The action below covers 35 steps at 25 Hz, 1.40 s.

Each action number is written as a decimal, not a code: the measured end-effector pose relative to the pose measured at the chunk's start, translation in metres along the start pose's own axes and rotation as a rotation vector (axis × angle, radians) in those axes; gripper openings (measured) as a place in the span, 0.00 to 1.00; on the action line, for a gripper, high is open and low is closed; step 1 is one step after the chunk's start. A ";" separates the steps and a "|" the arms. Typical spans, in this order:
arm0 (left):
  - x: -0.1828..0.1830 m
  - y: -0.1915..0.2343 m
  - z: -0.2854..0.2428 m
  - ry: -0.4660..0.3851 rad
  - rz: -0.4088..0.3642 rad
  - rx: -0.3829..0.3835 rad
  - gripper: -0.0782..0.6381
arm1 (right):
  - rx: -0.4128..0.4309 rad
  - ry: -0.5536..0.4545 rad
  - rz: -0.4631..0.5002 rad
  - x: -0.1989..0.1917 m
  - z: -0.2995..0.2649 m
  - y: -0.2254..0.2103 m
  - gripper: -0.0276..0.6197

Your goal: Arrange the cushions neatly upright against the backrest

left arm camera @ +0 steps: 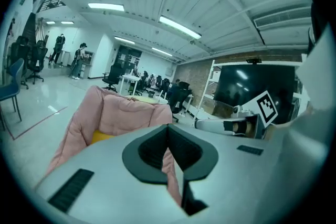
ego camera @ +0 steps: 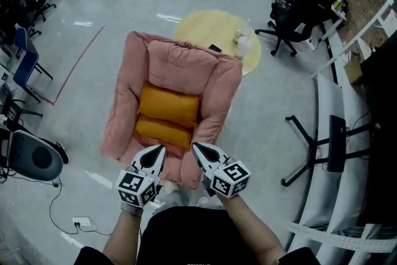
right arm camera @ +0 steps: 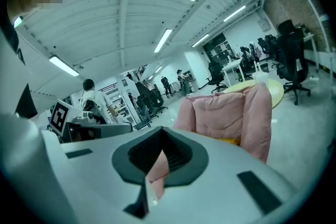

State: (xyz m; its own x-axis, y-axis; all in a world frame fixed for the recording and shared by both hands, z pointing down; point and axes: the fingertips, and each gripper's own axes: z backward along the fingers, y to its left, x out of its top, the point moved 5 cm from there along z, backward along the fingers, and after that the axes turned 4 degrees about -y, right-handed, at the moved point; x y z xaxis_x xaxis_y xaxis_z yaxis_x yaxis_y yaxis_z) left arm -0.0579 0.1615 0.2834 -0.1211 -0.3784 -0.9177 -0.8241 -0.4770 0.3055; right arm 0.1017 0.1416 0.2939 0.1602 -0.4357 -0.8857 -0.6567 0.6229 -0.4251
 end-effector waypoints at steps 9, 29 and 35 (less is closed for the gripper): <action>-0.004 -0.092 0.054 -0.084 -0.004 0.087 0.13 | 0.108 -0.046 0.066 0.017 0.081 0.036 0.06; 0.007 -0.120 0.102 -0.128 0.006 0.046 0.13 | 0.108 -0.085 0.183 0.018 0.114 0.093 0.05; 0.010 -0.119 0.110 -0.130 -0.007 0.051 0.13 | 0.112 -0.093 0.200 0.020 0.114 0.103 0.05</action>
State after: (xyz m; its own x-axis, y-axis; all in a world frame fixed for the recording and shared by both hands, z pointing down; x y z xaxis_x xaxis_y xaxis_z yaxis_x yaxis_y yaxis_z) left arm -0.0218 0.3012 0.2096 -0.1834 -0.2673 -0.9460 -0.8519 -0.4370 0.2886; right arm 0.1209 0.2709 0.2111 0.1059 -0.2376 -0.9656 -0.5975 0.7610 -0.2528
